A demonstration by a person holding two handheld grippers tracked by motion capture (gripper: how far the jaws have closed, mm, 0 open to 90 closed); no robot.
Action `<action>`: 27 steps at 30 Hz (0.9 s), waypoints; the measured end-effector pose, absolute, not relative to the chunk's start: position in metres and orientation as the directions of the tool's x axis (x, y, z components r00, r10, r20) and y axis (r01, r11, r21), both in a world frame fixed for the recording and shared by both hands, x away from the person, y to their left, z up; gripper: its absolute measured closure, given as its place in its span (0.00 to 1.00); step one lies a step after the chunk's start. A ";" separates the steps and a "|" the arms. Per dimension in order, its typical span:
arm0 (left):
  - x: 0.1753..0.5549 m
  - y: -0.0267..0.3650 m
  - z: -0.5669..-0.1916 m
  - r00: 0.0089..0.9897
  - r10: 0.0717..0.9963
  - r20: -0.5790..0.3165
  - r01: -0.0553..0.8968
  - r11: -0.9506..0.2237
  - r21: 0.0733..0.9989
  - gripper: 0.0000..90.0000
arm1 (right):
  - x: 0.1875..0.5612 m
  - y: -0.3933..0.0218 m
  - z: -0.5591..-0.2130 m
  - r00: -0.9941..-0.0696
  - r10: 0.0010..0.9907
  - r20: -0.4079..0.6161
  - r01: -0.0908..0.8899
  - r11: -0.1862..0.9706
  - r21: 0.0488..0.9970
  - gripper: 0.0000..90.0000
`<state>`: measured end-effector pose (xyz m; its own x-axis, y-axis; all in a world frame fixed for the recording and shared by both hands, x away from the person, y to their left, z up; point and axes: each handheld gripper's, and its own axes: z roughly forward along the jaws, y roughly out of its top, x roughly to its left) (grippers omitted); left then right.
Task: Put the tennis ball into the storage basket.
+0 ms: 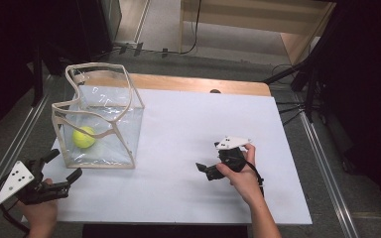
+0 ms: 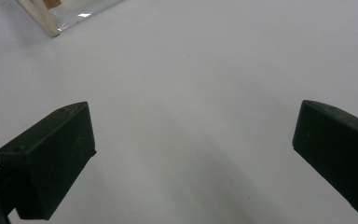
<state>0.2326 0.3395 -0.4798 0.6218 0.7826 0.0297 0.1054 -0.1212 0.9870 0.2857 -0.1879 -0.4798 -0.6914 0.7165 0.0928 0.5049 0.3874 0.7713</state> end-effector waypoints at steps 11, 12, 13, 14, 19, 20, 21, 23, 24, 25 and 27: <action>0.232 0.339 -0.480 0.621 0.783 0.034 0.108 -0.128 0.986 0.06 | 0.277 -0.211 -0.486 -0.655 0.749 0.099 0.525 0.357 0.772 0.00; 0.232 0.339 -0.480 0.621 0.783 0.034 0.108 -0.128 0.986 0.06 | 0.276 -0.213 -0.486 -0.652 0.751 0.105 0.531 0.353 0.771 0.00; 0.232 0.339 -0.480 0.621 0.783 0.034 0.108 -0.128 0.986 0.06 | 0.275 -0.215 -0.486 -0.647 0.755 0.104 0.535 0.352 0.768 0.00; 0.232 0.339 -0.480 0.621 0.783 0.034 0.108 -0.128 0.986 0.06 | 0.275 -0.216 -0.487 -0.647 0.756 0.102 0.531 0.350 0.772 0.00; 0.232 0.339 -0.480 0.620 0.784 0.034 0.109 -0.129 0.986 0.06 | 0.270 -0.226 -0.488 -0.630 0.769 0.106 0.544 0.339 0.768 0.00; 0.232 0.339 -0.480 0.619 0.784 0.033 0.110 -0.128 0.986 0.06 | 0.269 -0.228 -0.489 -0.626 0.773 0.106 0.546 0.336 0.768 0.00; 0.232 0.339 -0.480 0.621 0.783 0.033 0.108 -0.126 0.986 0.06 | 0.268 -0.231 -0.489 -0.621 0.777 0.104 0.546 0.334 0.769 0.00; 0.232 0.339 -0.480 0.620 0.784 0.033 0.107 -0.127 0.986 0.06 | 0.267 -0.235 -0.490 -0.614 0.782 0.103 0.546 0.327 0.771 0.00; 0.232 0.339 -0.480 0.620 0.784 0.034 0.107 -0.128 0.986 0.06 | 0.266 -0.237 -0.490 -0.611 0.784 0.107 0.550 0.324 0.770 0.00; 0.232 0.339 -0.480 0.620 0.784 0.034 0.108 -0.128 0.986 0.06 | 0.265 -0.239 -0.490 -0.608 0.787 0.102 0.548 0.323 0.772 0.00; 0.232 0.339 -0.480 0.619 0.784 0.034 0.108 -0.128 0.986 0.06 | 0.264 -0.243 -0.490 -0.599 0.794 0.105 0.553 0.316 0.771 0.00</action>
